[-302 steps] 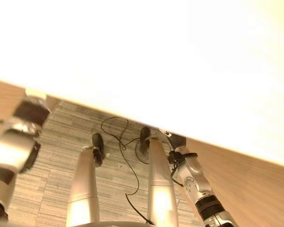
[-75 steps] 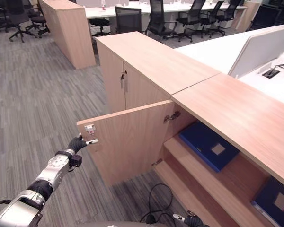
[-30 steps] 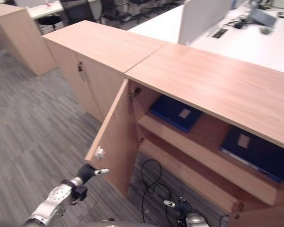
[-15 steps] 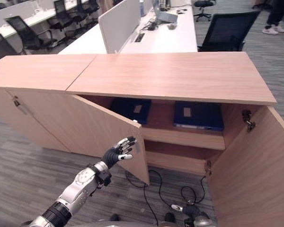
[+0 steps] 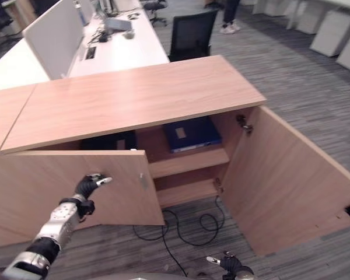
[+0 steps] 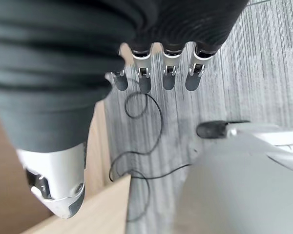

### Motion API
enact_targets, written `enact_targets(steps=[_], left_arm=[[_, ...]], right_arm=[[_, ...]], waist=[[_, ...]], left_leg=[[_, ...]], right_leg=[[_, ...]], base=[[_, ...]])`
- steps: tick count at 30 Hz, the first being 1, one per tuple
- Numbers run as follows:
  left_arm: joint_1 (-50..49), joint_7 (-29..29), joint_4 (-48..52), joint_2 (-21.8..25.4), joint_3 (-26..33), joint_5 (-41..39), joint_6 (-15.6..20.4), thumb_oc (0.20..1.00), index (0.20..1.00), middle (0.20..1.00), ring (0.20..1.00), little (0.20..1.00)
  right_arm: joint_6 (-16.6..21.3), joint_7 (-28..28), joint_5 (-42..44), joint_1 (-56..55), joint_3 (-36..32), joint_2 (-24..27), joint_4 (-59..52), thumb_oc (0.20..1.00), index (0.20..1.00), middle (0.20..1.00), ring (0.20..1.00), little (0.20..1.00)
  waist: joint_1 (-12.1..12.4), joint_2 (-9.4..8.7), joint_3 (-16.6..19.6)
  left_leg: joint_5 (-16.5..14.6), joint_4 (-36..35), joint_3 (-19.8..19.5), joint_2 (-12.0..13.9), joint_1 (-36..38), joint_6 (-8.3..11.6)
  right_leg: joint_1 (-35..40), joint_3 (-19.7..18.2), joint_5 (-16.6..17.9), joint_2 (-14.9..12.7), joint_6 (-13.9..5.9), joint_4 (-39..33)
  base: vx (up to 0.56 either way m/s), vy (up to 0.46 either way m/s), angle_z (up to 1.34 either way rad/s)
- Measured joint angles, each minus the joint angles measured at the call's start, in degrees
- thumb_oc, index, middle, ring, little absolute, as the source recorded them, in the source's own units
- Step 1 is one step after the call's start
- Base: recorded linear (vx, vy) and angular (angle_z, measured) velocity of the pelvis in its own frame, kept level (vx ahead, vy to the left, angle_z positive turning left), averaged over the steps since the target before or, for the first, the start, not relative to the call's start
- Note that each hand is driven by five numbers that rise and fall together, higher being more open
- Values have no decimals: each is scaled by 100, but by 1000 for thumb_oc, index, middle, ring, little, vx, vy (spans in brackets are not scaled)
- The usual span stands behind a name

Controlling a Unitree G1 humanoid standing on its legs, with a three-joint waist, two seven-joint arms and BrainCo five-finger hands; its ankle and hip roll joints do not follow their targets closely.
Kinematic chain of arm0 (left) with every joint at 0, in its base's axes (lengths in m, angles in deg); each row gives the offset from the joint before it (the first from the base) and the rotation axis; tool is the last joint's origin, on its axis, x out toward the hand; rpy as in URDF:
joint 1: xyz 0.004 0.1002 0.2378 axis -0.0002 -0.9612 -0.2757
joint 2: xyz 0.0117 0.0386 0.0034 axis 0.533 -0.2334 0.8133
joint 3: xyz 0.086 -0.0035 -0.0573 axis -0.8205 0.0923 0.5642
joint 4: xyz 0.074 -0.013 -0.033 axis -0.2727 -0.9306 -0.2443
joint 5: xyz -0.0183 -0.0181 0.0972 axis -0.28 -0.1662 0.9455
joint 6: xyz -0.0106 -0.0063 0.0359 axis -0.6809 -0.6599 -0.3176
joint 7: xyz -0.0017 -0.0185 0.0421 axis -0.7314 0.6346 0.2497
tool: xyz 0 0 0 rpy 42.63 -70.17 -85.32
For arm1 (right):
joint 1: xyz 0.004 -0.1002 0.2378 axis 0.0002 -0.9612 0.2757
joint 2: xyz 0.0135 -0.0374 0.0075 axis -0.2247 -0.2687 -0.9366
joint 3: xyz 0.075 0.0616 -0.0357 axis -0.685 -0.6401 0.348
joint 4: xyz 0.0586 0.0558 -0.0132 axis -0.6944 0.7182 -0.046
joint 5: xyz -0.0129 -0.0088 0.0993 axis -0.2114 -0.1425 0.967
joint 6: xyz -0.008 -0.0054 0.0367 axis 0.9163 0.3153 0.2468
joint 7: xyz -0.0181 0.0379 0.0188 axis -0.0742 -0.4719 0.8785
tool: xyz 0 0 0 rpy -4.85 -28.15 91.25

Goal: Put the empty folder in the office cabinet

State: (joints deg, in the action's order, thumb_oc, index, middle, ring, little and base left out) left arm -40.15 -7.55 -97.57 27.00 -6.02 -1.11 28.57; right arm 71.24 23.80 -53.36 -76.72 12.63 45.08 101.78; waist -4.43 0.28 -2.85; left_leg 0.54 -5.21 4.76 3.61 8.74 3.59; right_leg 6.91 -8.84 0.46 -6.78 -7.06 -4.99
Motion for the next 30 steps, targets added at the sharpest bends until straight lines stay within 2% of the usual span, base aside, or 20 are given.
enact_targets(steps=[3, 6, 8, 13, 14, 16, 18, 19, 23, 25, 28, 30], left_arm=[[345, 20, -379, 377, 20, 101, 1, 1000, 1000, 1000, 1000, 1000], [584, -1, -772, 490, 19, 101, 7, 1000, 1000, 1000, 1000, 1000], [631, 0, -869, 581, 31, 99, 9, 1000, 1000, 1000, 1000, 1000], [823, -30, -1251, 732, 18, 102, -10, 1000, 1000, 1000, 1000, 1000], [824, -30, -1270, 738, 20, 101, -10, 1000, 1000, 1000, 1000, 1000], [978, -35, -1383, 737, 8, 104, -26, 1000, 1000, 1000, 1000, 1000], [997, -32, -1385, 755, 14, 104, -27, 1000, 1000, 1000, 1000, 1000], [1000, -23, -1385, 757, 20, 104, -27, 1000, 1000, 1000, 1000, 1000], [992, 24, -1349, 705, 47, 98, -16, 1000, 1000, 1000, 1000, 1000], [870, 137, -1108, 463, 253, 78, 5, 1000, 1000, 1000, 1000, 1000], [-6, 175, 326, -152, 440, -48, 157, 1000, 1000, 1000, 1000, 1000], [-442, 140, 928, -476, 357, -129, 230, 1000, 1000, 1000, 1000, 1000]], right_arm=[[2, 63, 34, -40, -40, -23, -170, 1000, 1000, 1000, 1000, 1000], [8, 90, 65, -185, -43, -53, -177, 1000, 1000, 1000, 1000, 1000], [-5, 108, 67, -284, -42, -86, -173, 1000, 1000, 1000, 1000, 1000], [6, 166, 71, -388, -57, -124, -185, 1000, 1000, 1000, 1000, 1000], [0, 177, 71, -398, -57, -124, -182, 1000, 1000, 1000, 1000, 1000], [7, 190, 74, -439, -60, -137, -175, 1000, 1000, 1000, 1000, 1000], [6, 202, 74, -438, -65, -134, -166, 1000, 1000, 1000, 1000, 1000], [9, 204, 76, -440, -67, -135, -164, 1000, 1000, 1000, 1000, 1000], [6, 209, 82, -442, -69, -158, -161, 1000, 1000, 1000, 1000, 1000], [4, 185, 99, -456, -94, -174, -157, 1000, 1000, 1000, 1000, 1000], [3, 111, 185, -385, -240, -216, -164, 1000, 1000, 1000, 1000, 1000], [-1, 59, 290, -156, -255, -292, -171, 1000, 1000, 1000, 1000, 1000]], waist=[[-128, -200, 122], [-172, -356, 235], [-168, -450, 303], [-285, -599, 430], [-283, -568, 404], [-297, -667, 424], [-292, -660, 403], [-289, -714, 408], [-263, -742, 398], [-232, -746, 396], [-69, -699, 306], [98, -674, 80]], left_leg=[[-22, -50, 268, 0, -46, -2], [-35, -51, 483, -44, -47, -26], [-48, -50, 648, -45, -75, -45], [-34, -50, 897, -53, -181, -47], [-27, -50, 917, -48, -182, -46], [-31, -51, 935, -59, -213, -50], [-12, -52, 977, -50, -239, -53], [-13, -51, 1006, -50, -222, -52], [-12, -51, 1049, -28, -235, -52], [-4, -49, 1036, -21, -239, -40], [10, -46, 1064, -23, -230, -19], [-11, -45, 1195, -26, -217, -51]], right_leg=[[-186, -166, 41, -33, -87, -33], [-316, -339, 121, -49, -119, -4], [-432, -265, 175, -130, -206, -32], [-671, -329, 434, -134, -180, 0], [-683, -342, 443, -133, -194, 0], [-734, -376, 480, -91, -206, 1], [-783, -369, 460, -137, -236, -1], [-800, -346, 460, -140, -236, -2], [-863, 87, 492, -245, -271, -3], [-859, 223, 574, -244, -296, 3], [-899, 447, 716, -221, -227, 56], [-1080, 1038, 839, -191, -124, 216]], base=[[43, 123, -39], [31, 87, -38], [13, 72, -45], [4, 46, -26], [-17, 39, -11], [-23, 35, -7], [-16, 29, -9], [-17, 25, -11], [-34, -2, -9], [-79, -20, 4], [-97, 4, -6], [-176, 22, -30]])
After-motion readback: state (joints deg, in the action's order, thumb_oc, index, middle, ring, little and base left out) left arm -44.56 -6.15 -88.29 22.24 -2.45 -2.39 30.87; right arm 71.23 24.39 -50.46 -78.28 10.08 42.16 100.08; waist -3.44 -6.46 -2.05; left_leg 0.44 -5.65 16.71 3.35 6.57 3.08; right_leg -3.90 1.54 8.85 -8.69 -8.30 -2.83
